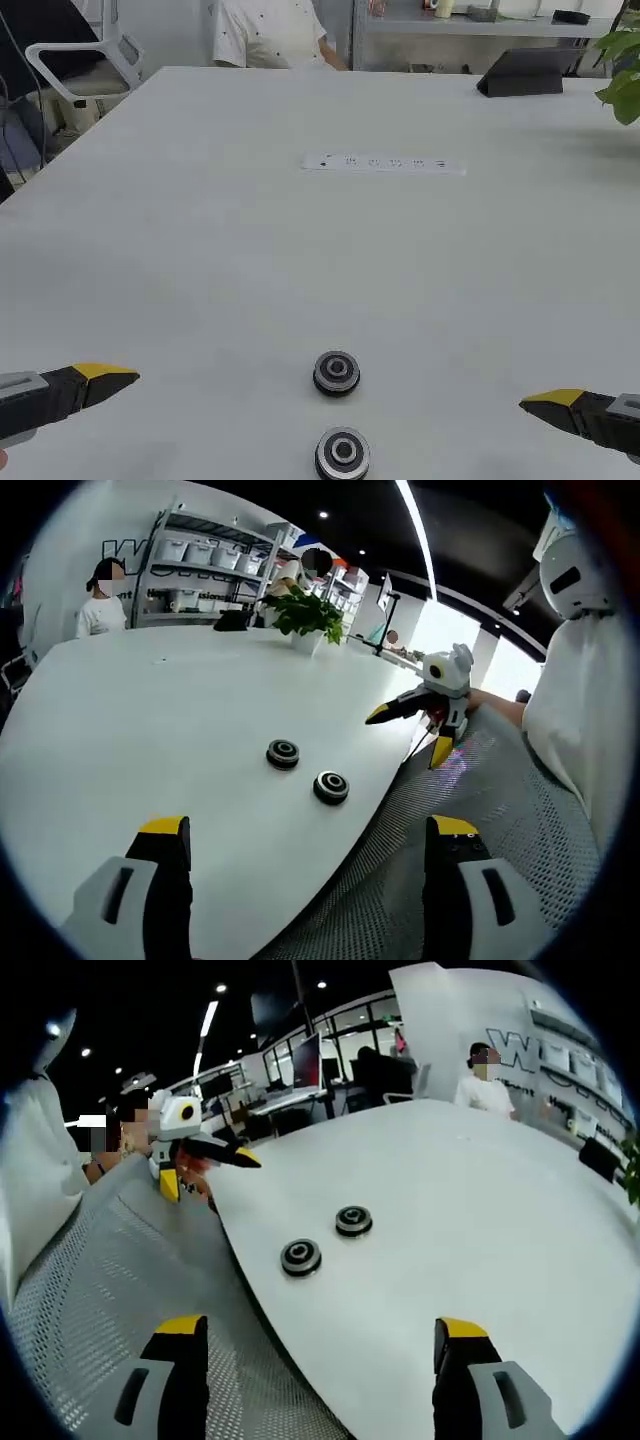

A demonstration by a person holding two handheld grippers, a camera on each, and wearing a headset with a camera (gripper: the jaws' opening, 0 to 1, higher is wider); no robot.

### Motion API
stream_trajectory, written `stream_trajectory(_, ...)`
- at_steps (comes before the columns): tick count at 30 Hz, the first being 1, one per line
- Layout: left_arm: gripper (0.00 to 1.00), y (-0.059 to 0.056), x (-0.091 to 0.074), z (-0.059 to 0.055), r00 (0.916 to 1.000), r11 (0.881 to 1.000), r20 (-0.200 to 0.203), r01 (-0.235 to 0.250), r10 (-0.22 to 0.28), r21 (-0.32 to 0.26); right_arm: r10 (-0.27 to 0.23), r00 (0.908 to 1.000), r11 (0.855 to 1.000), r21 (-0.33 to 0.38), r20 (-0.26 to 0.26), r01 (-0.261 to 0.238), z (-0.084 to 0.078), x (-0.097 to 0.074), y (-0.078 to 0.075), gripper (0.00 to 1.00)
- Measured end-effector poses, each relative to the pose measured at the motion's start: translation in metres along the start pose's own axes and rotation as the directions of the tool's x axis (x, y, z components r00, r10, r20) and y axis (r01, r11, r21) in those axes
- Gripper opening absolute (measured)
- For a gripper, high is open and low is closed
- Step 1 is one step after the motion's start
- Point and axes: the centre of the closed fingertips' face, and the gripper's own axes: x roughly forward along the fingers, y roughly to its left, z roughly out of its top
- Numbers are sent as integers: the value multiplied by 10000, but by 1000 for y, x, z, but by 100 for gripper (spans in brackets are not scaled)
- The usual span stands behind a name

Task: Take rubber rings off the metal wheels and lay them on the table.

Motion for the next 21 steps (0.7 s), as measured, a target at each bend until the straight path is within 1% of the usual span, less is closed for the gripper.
stream_trajectory(7, 96, 0, 0, 0, 10000, 9999, -67, -22, 23, 110, -102, 9999, 9999, -82, -13, 101, 0, -1, -1, 94)
stream_trajectory(21, 95, 1, -1, -1, 9999, 9997, -119, -96, 99, 240, -122, 9999, 9999, -107, -13, 122, 0, -2, -2, 94)
